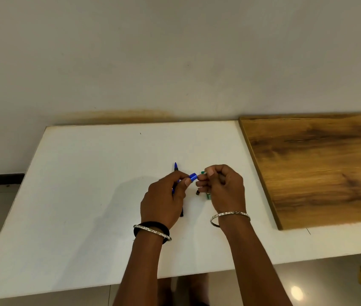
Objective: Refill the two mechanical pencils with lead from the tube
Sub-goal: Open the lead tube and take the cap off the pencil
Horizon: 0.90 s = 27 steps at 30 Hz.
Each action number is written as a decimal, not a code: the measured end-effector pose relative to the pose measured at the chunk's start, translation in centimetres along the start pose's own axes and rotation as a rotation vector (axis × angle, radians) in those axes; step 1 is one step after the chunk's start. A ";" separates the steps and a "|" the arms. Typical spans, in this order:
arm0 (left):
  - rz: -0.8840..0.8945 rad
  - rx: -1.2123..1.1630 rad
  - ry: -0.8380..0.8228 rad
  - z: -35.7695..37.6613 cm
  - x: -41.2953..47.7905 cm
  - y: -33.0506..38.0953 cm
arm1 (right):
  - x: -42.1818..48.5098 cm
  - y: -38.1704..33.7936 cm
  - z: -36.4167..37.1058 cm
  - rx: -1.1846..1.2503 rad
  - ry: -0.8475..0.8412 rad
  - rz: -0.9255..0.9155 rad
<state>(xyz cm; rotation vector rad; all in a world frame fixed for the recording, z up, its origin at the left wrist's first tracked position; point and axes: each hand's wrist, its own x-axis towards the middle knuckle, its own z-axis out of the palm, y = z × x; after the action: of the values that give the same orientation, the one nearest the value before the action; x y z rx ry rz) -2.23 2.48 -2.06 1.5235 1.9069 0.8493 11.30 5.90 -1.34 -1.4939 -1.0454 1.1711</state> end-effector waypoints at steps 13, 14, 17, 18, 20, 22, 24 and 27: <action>-0.086 -0.050 0.042 -0.2 0.0 0.0 | 0.7 1.6 -2.4 -0.651 -0.125 0.006; -0.088 -0.052 0.042 -0.2 0.0 0.0 | 0.7 1.6 -2.5 -0.671 -0.131 0.010; -0.099 -0.056 0.034 0.0 0.0 0.1 | 0.4 1.7 -2.1 -0.742 -0.140 -0.017; -0.102 -0.053 0.029 0.1 0.1 0.1 | 0.3 1.7 -1.9 -0.759 -0.135 -0.024; -0.105 -0.051 0.026 0.1 0.1 0.1 | 0.3 1.8 -1.8 -0.777 -0.110 -0.032; -0.107 -0.050 0.026 0.1 0.1 0.0 | 0.3 1.7 -1.8 -0.783 -0.082 -0.037; -0.105 -0.051 0.028 0.1 0.1 0.0 | 0.2 1.6 -1.8 -0.762 -0.066 -0.029; -0.104 -0.069 0.035 0.2 0.1 0.1 | 0.3 1.4 -2.1 -0.694 -0.021 0.000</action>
<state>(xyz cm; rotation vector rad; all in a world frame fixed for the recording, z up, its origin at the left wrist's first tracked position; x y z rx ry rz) -2.03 2.65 -2.13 1.3647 1.9431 0.8911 13.55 5.58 -2.50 -2.0019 -1.5641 0.8534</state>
